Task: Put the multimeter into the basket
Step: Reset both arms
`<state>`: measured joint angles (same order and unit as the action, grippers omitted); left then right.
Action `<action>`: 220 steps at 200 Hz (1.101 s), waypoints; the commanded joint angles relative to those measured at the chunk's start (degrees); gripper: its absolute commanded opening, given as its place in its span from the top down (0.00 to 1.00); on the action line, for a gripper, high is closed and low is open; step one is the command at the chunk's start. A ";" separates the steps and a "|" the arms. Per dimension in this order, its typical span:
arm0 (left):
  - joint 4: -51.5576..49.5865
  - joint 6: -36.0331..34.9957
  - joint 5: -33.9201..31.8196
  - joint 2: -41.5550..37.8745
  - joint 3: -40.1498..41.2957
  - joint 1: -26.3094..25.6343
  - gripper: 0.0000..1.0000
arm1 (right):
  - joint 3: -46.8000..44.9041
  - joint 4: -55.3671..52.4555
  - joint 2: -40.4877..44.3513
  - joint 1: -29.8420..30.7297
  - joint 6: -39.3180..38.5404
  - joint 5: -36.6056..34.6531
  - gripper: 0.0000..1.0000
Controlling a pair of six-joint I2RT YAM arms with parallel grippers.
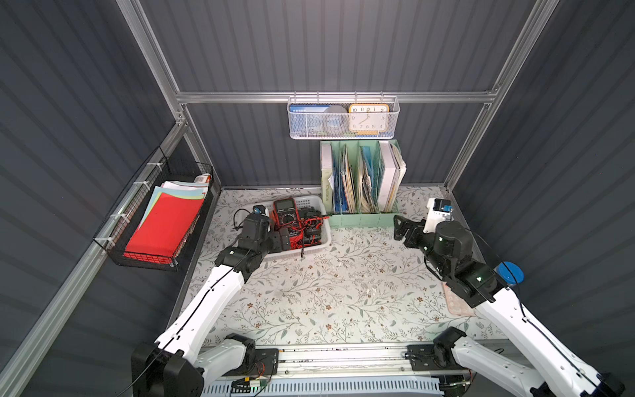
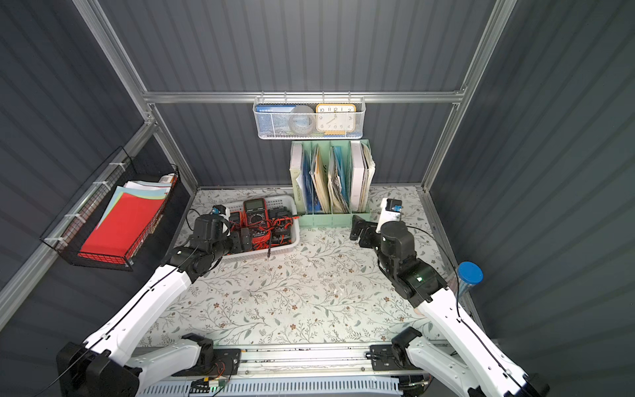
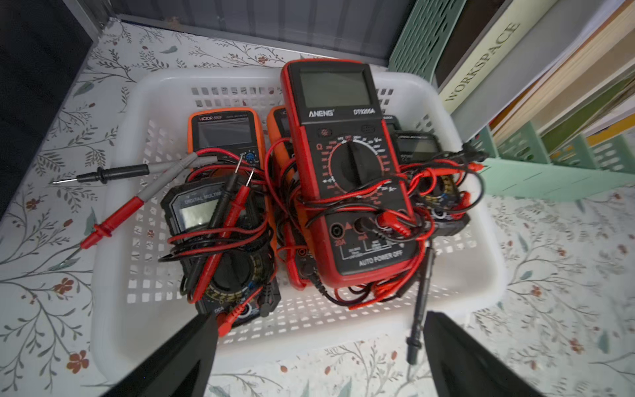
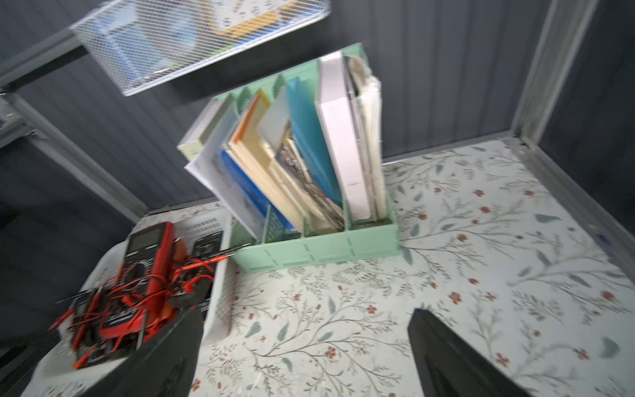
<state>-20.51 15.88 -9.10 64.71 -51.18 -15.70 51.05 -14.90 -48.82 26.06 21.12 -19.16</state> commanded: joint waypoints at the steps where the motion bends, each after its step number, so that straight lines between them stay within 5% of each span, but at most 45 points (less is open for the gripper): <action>1: 19.06 -11.19 -4.63 -1.32 8.96 -1.62 0.01 | -4.94 2.38 0.49 -4.84 0.65 -2.04 0.01; 27: 30.13 -19.40 -5.59 -0.01 16.01 -2.66 0.01 | -10.92 7.85 -1.13 -10.31 -0.40 -3.04 0.01; 125: 53.30 -23.78 -13.89 11.62 29.59 -2.58 0.01 | -24.53 30.12 -17.24 -17.98 -8.59 -10.66 0.01; 165: 68.86 -24.02 -13.70 21.78 31.55 -0.04 0.01 | -30.67 53.81 -25.93 -18.04 -13.58 -7.76 0.01; 220: 69.80 -21.29 -8.35 21.64 33.15 5.77 0.01 | -28.08 54.62 -29.42 -18.89 -18.51 -4.97 0.01</action>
<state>56.64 -2.98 -18.63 83.77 -21.50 -12.80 21.17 35.18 -77.21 7.70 6.15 -25.04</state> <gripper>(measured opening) 0.992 0.989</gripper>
